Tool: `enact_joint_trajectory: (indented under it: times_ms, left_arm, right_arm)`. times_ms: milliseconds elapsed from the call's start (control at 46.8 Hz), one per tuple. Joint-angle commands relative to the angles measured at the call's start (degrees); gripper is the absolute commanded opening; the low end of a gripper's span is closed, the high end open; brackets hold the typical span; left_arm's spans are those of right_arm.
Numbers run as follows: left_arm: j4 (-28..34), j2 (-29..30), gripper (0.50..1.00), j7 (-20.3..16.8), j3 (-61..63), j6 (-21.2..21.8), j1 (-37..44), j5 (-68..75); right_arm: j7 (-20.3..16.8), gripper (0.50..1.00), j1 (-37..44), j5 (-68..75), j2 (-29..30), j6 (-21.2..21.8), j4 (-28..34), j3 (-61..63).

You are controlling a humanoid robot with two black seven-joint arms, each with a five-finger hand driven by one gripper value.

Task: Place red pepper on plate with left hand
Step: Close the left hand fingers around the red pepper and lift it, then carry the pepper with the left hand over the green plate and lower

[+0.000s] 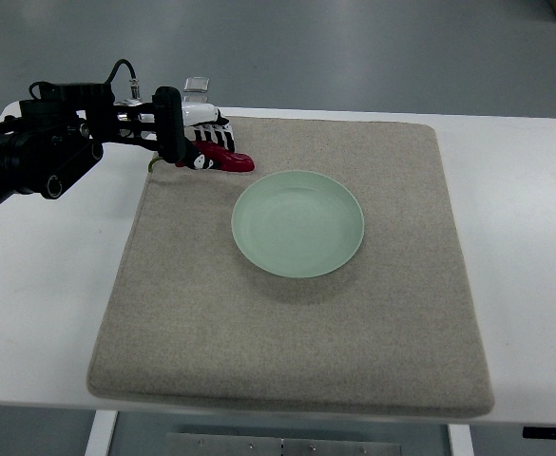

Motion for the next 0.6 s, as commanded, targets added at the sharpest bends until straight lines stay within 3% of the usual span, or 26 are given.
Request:
enact_joint_trajectory:
  times_ms: [0,449,577]
  left_arm:
    - [-2.6,0.0,0.500,0.0,0.0,1.8,0.1,0.1]
    - [-17.8,0.8,0.500,-0.6,0.3,3.6,0.0,0.4]
    - [-18.9,0.4,0.500,-0.7,0.5,3.4,0.5,0.6]
  right_arm:
    - [0.0,0.928,0.0,0.0,0.0,0.0,0.0,0.0]
    - [0.0,0.928,0.0,0.0,0.0,0.0,0.0,0.0]
    - [0.0,0.928,0.0,0.0,0.0,0.0,0.0,0.0]
